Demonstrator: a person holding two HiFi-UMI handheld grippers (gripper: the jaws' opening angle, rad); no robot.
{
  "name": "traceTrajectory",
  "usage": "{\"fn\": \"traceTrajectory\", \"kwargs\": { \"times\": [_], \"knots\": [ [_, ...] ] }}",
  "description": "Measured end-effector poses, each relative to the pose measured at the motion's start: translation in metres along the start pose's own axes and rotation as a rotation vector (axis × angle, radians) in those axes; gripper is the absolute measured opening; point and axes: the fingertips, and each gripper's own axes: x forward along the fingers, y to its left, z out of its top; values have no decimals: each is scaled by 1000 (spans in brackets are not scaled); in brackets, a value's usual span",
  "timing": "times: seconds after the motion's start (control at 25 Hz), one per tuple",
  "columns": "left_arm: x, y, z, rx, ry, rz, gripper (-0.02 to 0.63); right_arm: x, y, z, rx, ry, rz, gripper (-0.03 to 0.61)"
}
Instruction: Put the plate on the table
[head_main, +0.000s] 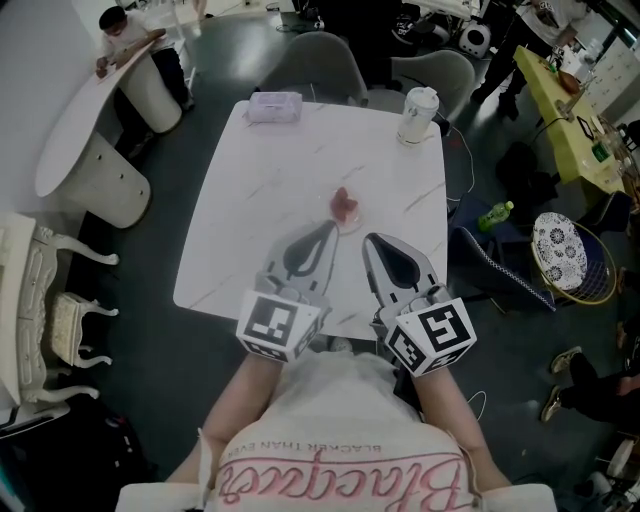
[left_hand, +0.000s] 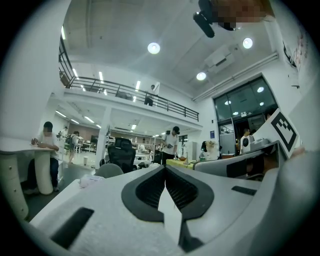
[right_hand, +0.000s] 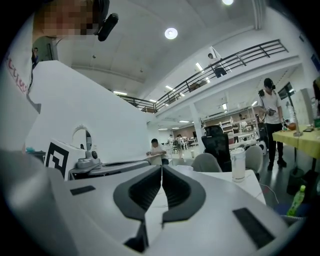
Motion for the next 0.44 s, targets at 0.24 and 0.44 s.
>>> {"fn": "traceTrajectory", "kwargs": {
  "times": [0.24, 0.44],
  "knots": [
    [0, 0, 2, 9, 3, -3, 5, -1, 0, 2, -6, -10, -18, 5],
    [-4, 0, 0, 14, 4, -4, 5, -2, 2, 3, 1, -26, -19, 5]
  ]
}}
